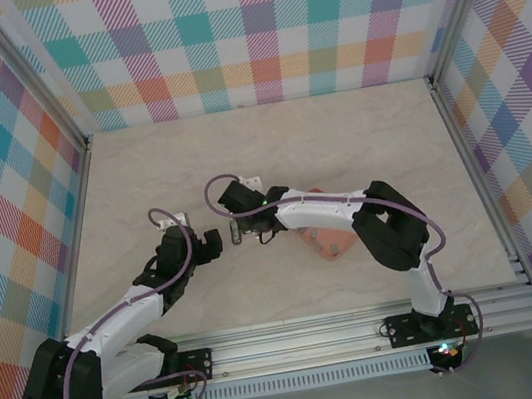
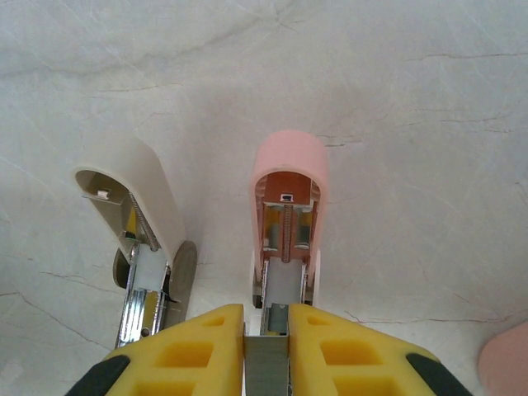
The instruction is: Load the staples into the stapler
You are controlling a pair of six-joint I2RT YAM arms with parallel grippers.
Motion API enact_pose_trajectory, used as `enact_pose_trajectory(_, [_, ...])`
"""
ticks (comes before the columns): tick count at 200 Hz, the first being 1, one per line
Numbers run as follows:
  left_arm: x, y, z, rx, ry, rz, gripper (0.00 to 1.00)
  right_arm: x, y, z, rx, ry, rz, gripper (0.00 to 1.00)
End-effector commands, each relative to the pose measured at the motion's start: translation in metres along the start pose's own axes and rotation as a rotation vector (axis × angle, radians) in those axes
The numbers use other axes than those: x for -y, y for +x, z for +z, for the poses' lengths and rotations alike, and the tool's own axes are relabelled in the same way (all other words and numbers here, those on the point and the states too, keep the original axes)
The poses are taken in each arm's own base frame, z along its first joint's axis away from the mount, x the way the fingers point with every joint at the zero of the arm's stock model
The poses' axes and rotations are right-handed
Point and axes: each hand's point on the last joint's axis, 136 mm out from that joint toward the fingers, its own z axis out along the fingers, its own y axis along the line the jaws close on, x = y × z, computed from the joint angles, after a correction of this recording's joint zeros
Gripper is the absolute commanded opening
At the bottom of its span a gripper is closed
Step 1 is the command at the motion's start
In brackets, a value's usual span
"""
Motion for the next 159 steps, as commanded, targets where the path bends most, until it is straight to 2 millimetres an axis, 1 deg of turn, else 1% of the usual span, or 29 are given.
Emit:
enact_pose_trajectory(1, [0.0, -0.013, -0.003, 0.037, -0.002, -0.008, 1.0, 0.0, 0.0, -0.004, 0.002, 0.011, 0.023, 0.2])
enact_pose_trajectory(91, [0.0, -0.014, -0.003, 0.039, -0.004, -0.008, 1.0, -0.003, 0.011, 0.01, -0.034, 0.008, 0.019, 0.19])
enact_pose_trajectory(159, [0.0, -0.014, -0.003, 0.041, -0.003, -0.009, 1.0, -0.003, 0.015, 0.014, -0.044, 0.011, 0.017, 0.19])
